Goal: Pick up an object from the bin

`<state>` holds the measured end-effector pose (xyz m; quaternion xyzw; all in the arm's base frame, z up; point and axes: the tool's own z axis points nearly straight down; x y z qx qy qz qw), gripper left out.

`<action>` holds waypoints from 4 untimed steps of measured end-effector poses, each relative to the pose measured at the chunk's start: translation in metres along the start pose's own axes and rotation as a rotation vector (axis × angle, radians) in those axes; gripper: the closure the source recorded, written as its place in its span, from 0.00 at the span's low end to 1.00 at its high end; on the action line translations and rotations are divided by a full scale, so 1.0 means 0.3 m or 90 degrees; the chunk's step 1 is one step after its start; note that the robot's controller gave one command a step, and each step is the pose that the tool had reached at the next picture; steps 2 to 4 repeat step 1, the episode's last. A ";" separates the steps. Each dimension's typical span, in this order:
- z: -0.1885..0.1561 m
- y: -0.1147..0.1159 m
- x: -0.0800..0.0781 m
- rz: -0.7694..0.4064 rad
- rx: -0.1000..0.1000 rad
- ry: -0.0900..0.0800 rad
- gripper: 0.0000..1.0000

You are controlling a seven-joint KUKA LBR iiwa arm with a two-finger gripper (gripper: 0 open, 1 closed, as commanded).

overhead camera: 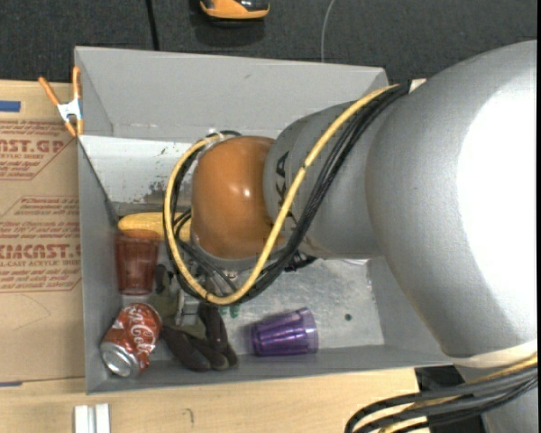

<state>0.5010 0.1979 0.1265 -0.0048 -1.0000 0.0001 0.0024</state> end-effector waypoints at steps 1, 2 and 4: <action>-0.248 -0.003 0.022 -0.005 0.000 -0.001 1.00; -0.248 -0.003 0.022 -0.005 0.000 -0.001 1.00; -0.248 -0.003 0.022 -0.005 0.000 -0.001 1.00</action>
Offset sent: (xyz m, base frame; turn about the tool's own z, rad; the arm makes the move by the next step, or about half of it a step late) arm -0.0213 0.0056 -0.0523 -0.0323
